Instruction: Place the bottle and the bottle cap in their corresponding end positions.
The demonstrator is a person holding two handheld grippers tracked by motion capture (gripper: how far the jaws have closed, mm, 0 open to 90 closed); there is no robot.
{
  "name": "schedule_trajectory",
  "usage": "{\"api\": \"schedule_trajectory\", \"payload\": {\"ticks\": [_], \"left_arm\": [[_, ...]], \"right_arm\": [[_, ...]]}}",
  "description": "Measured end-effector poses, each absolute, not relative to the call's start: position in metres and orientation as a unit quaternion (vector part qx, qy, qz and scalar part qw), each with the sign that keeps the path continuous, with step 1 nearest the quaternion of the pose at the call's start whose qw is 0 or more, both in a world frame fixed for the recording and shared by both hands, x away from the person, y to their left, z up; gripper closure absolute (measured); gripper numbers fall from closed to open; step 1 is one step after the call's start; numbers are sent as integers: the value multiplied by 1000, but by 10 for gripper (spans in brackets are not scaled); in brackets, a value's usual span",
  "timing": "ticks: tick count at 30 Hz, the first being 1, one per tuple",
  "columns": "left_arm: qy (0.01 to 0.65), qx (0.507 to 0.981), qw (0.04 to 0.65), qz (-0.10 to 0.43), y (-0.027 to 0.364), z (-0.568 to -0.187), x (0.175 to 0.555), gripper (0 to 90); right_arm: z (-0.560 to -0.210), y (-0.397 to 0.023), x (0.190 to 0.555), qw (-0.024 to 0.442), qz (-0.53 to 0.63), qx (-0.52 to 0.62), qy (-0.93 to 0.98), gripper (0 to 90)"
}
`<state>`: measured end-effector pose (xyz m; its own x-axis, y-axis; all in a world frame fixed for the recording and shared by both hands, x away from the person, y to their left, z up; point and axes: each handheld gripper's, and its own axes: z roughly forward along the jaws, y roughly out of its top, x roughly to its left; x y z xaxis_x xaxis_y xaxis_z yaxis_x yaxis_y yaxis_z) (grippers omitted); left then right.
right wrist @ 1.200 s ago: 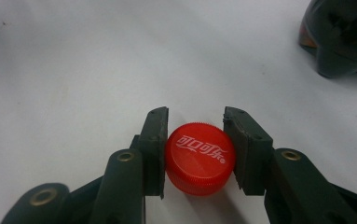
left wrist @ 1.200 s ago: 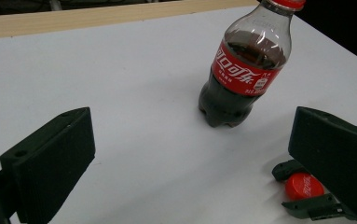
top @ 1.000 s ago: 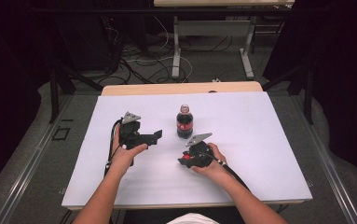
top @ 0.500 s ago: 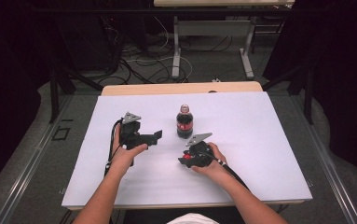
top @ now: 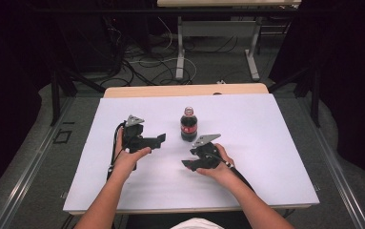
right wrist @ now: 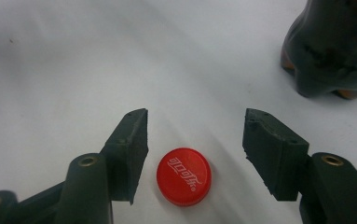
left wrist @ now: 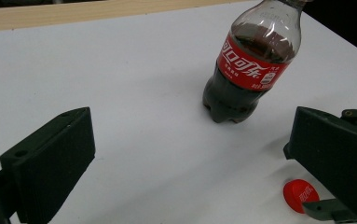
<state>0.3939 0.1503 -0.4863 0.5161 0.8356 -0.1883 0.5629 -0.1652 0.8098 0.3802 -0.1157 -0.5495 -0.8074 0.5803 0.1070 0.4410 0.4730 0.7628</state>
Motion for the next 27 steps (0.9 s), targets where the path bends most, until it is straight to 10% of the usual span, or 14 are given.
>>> {"api": "schedule_trajectory", "payload": {"ticks": [27], "left_arm": [[492, 737, 439, 150, 162, -492, 400, 7]], "right_arm": [[-502, -236, 407, 178, 415, 457, 766, 0]]}}
